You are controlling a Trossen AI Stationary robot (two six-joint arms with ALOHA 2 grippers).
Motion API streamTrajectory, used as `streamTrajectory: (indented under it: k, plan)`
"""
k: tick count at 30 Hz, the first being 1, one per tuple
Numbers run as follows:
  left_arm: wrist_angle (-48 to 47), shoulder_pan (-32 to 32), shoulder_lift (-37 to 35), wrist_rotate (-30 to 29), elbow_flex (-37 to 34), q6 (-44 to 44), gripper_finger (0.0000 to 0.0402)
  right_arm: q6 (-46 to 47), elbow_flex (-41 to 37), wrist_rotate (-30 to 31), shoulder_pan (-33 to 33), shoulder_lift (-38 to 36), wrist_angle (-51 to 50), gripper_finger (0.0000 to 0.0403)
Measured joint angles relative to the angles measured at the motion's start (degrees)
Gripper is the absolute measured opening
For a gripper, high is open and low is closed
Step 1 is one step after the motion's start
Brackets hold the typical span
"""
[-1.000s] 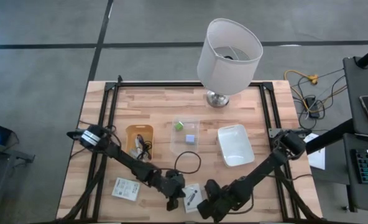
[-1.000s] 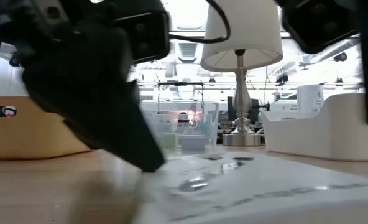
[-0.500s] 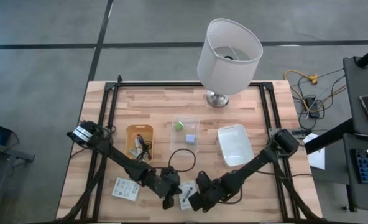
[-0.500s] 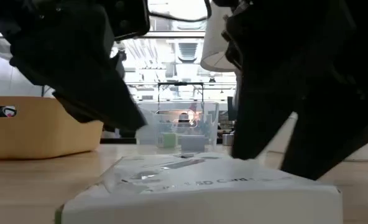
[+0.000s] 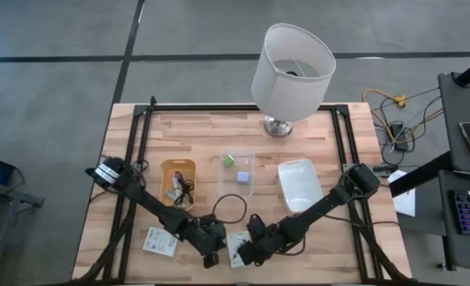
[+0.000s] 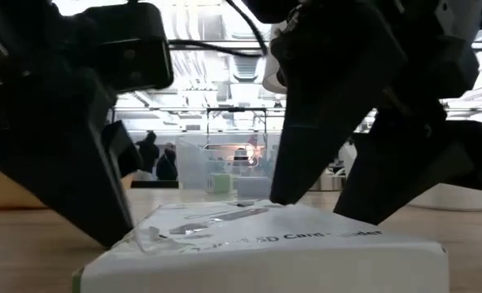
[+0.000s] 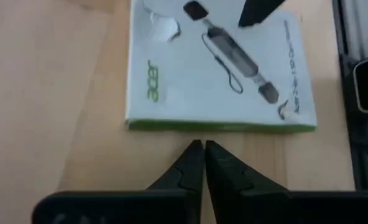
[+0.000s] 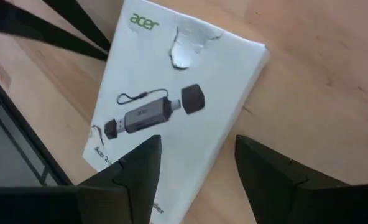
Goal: Pick and place items into bin
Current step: Put the white card reader box into the white bin
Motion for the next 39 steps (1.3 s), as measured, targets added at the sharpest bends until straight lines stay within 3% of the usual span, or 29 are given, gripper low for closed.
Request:
streamTrajectory:
  k: [10, 20, 26, 39]
  plan:
    - [4.89, 1.86, 1.71, 2.65, -0.12, 0.05, 0.0003, -1.29, 0.19, -0.84, -0.14, 0.03, 2.69, 0.0194]
    - [5.21, 2.10, 2.01, 2.66, -0.21, 0.49, 0.0003, -8.02, 6.69, -0.93, -0.35, -1.43, 4.26, 0.0194]
    - [7.09, 2.16, 2.35, 1.32, -0.02, 0.41, 0.0003, -5.66, 7.26, 3.03, -1.48, -1.39, -3.22, 0.0194]
    - [9.09, 3.05, 2.42, 1.29, 0.06, 0.09, 0.0003, -8.38, 7.59, 0.12, -3.43, 0.57, -3.04, 0.0194]
